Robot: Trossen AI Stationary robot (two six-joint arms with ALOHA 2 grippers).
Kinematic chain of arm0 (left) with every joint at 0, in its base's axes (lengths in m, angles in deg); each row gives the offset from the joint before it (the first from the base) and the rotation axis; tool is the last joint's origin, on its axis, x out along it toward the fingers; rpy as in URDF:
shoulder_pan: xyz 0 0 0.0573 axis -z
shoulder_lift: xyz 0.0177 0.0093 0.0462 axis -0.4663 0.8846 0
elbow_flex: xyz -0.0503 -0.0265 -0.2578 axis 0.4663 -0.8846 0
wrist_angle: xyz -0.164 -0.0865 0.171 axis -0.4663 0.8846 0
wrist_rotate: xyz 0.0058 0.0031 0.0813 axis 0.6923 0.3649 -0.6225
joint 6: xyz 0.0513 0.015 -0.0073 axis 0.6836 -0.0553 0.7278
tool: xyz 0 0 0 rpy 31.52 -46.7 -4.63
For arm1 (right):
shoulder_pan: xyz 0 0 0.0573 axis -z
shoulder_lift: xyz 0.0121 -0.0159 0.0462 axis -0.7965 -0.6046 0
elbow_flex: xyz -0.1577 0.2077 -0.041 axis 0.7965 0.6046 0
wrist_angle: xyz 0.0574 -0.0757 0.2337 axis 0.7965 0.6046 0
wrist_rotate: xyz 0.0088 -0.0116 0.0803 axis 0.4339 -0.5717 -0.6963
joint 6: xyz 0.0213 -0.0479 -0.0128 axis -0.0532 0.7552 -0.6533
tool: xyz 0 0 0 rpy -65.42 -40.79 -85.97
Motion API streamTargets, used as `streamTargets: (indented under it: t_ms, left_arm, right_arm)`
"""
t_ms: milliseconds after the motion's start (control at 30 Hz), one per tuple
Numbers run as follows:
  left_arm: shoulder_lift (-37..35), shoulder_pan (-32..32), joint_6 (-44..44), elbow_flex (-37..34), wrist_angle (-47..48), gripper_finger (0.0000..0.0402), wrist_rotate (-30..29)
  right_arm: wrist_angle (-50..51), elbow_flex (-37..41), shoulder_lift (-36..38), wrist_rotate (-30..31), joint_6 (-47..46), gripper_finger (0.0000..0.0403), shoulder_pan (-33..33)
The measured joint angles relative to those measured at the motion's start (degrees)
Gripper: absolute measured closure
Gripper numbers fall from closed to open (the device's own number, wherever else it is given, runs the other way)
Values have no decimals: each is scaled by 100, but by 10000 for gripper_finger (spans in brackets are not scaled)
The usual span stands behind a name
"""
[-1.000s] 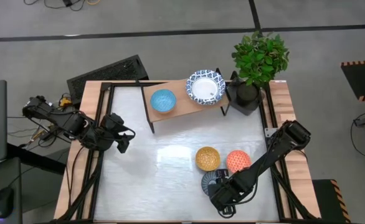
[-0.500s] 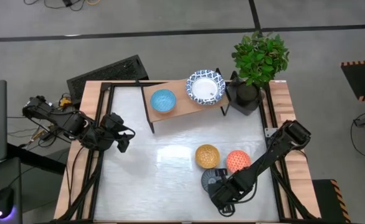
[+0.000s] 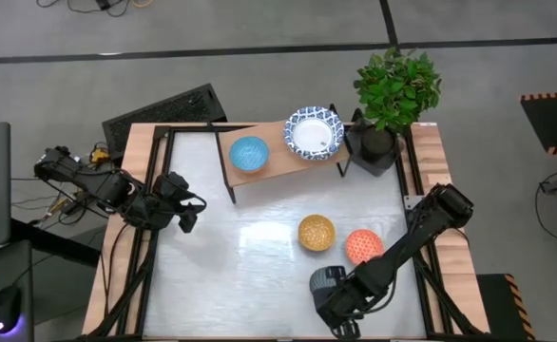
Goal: Place and stack bowls onto a shelf
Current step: Stack the blue bowl on top of the light blue bowl on the shelf
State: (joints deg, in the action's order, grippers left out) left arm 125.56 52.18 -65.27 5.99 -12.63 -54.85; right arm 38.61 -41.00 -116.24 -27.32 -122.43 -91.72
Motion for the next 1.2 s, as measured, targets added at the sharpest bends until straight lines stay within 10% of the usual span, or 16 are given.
streamTargets:
  t_ms: [367,1200]
  left_arm:
    - [0,1,194,0,28,169,103]
    - [0,0,64,0,26,169,-500]
  right_arm:
    - [2094,-2201,11,465,1930,364,1195]
    - [75,-3172,-47,749,6484,364,4371]
